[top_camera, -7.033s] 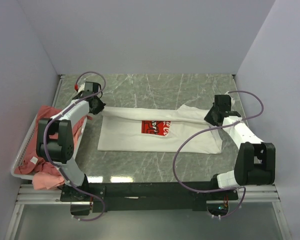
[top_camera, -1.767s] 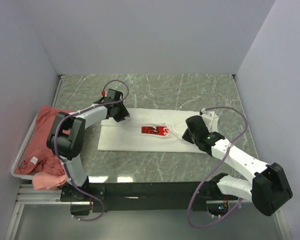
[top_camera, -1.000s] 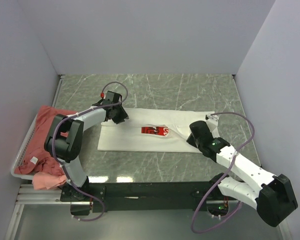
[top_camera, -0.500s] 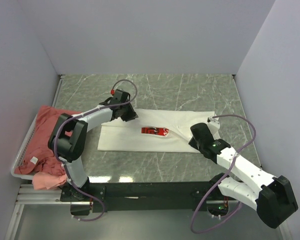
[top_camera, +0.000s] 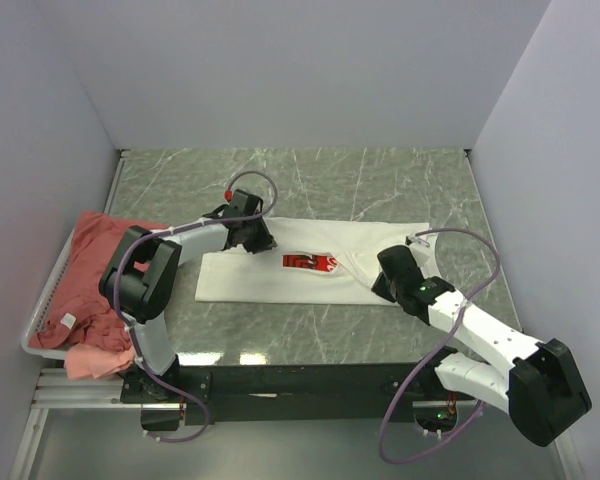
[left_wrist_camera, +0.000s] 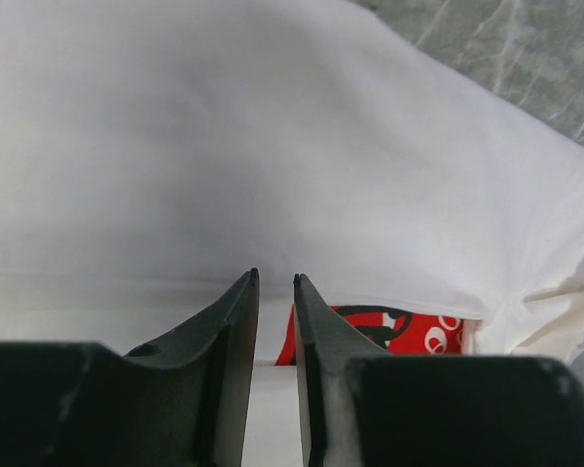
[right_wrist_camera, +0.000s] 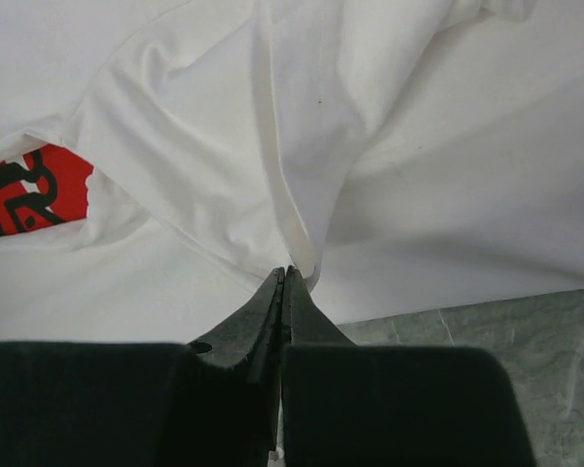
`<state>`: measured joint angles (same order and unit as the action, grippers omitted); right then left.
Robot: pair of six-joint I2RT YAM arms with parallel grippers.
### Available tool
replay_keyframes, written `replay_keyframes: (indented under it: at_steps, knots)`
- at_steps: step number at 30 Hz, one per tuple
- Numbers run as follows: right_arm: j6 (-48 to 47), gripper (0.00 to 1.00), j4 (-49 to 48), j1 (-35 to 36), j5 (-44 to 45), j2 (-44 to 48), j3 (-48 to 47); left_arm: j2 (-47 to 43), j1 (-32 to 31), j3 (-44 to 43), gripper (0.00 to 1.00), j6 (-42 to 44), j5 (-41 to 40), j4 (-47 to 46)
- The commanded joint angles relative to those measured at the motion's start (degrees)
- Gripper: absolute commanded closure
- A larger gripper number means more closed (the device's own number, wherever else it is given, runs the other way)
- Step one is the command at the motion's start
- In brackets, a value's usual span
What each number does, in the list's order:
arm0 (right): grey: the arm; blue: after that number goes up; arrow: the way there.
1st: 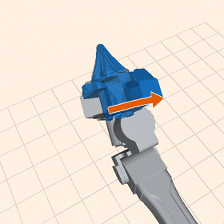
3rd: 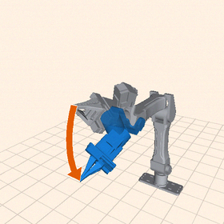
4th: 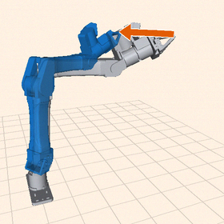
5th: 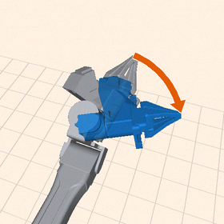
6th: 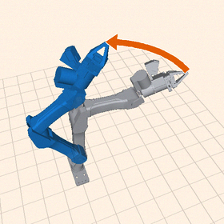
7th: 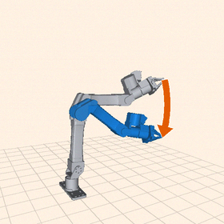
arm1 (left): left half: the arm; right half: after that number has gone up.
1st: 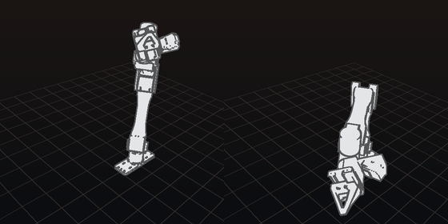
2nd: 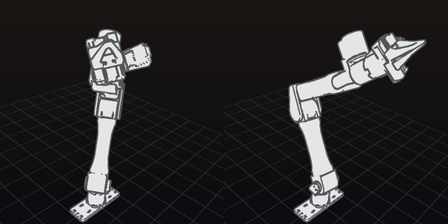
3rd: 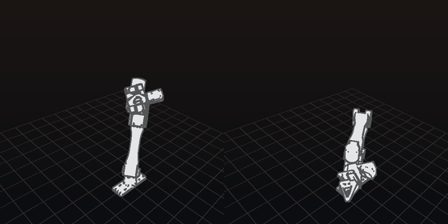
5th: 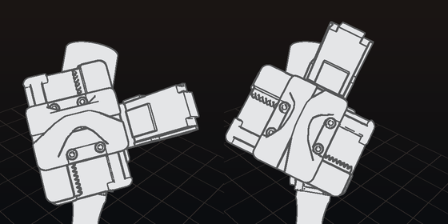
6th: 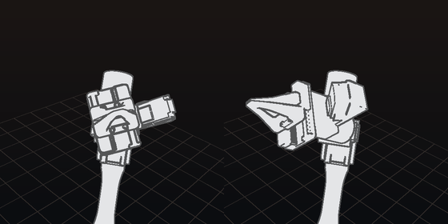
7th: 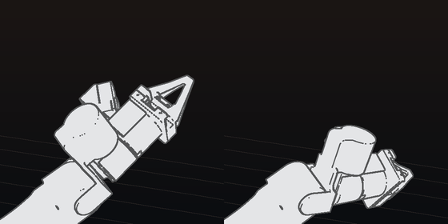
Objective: Fold and stack the t-shirts
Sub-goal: Fold the tshirt
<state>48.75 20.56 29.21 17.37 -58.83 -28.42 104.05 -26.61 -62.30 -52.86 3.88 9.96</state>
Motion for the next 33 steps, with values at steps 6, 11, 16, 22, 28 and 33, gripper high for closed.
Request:
replay_keyframes:
  at_steps: [6,11,16,22,28,33]
  knots:
    - [-1.1,0.99,-3.0,-0.3,-1.3,-1.2,-0.8,-1.6,-0.3,4.1,0.74,-0.5,1.5,-3.4]
    - [-1.4,0.98,-4.0,-0.2,-2.3,-2.0,-0.4,-3.3,-0.4,6.7,0.75,-0.9,1.7,-4.4]
    - [-3.1,0.79,-6.1,-0.2,-5.7,-2.2,-1.1,-5.0,-0.4,6.4,0.74,-0.3,1.3,-4.2]
    - [-5.6,0.44,2.7,-0.6,-2.3,1.9,-10.0,-7.5,-2.0,2.8,0.60,2.8,1.6,-4.2]
    - [-11.3,0.44,6.3,-15.5,-7.0,0.1,-18.0,-6.8,-10.2,-2.9,0.49,7.7,0.0,-2.1]
    - [-14.8,0.45,7.6,-23.0,-9.1,-10.3,-26.5,-1.5,-19.7,-10.1,0.48,13.1,-3.3,1.2]
